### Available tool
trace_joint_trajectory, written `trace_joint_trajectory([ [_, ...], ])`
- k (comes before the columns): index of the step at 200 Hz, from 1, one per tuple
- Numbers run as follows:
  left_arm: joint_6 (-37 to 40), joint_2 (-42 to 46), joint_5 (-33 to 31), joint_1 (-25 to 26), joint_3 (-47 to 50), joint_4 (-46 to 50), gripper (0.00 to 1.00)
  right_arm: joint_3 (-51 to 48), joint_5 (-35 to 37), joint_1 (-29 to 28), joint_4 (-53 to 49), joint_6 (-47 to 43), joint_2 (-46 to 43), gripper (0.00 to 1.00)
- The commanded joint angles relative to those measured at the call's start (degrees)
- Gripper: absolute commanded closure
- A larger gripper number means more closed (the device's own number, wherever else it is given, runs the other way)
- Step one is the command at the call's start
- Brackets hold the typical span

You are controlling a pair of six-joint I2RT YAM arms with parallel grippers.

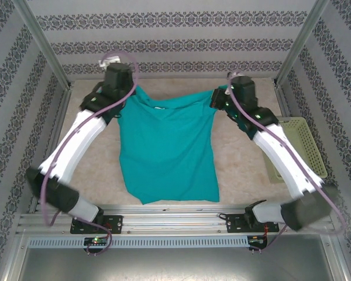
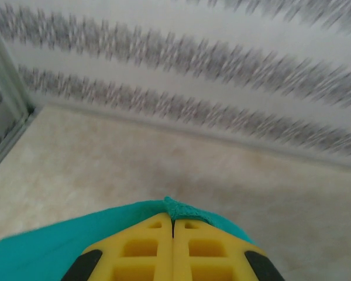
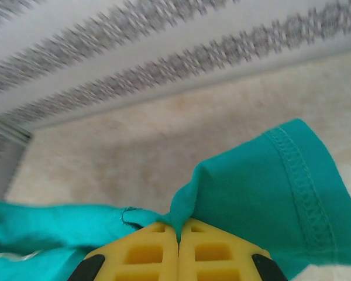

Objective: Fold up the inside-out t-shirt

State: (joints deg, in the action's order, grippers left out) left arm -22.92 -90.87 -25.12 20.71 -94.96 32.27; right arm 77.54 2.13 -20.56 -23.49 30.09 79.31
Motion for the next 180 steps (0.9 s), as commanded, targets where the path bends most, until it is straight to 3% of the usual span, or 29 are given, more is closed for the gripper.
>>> trace_joint_trajectory([
  [1, -1.8, -8.2, 1.7, -4.2, -3.2, 1.1, 1.00, 0.2, 0.3, 1.6, 4.9, 1.4, 7.6, 1.00],
  [41, -0.8, -26.0, 6.5, -7.1, -12.1, -3.0, 1.00, 8.6, 0.8, 4.9, 5.1, 3.1, 24.8, 1.00],
  [83, 0.9, -41.5, 11.4, -8.9, -28.3, -0.1, 1.00, 22.7, -0.3, 8.0, 0.4, 4.6, 39.9, 1.00],
  [88, 1.0, -43.4, 11.6, -9.0, -30.9, 0.8, 0.95, 24.4, -0.3, 8.4, -0.2, 4.8, 41.4, 0.99],
  [100, 1.2, -48.3, 11.9, -9.5, -38.4, 4.3, 0.87, 28.8, -0.3, 9.2, -2.3, 5.2, 44.4, 0.87],
  [111, 1.0, -52.8, 12.4, -10.2, -46.2, 8.5, 0.78, 32.8, -0.3, 10.0, -4.6, 5.5, 46.9, 0.67],
  [121, 1.0, -56.3, 14.0, -10.8, -53.8, 13.3, 0.63, 35.1, -0.5, 10.6, -6.4, 5.3, 47.7, 0.51],
  [138, 0.9, -58.4, 16.5, -11.7, -62.1, 20.6, 0.43, 35.5, 0.2, 10.4, -8.3, 3.1, 46.2, 0.36],
  [156, 0.7, -54.1, 17.0, -11.6, -59.2, 24.8, 0.26, 32.3, 1.4, 9.1, -9.9, 0.6, 42.1, 0.32],
  [180, -0.5, -43.6, 18.0, -10.3, -45.0, 25.9, 0.20, 21.6, 2.0, 6.3, -9.5, -0.4, 33.2, 0.31],
])
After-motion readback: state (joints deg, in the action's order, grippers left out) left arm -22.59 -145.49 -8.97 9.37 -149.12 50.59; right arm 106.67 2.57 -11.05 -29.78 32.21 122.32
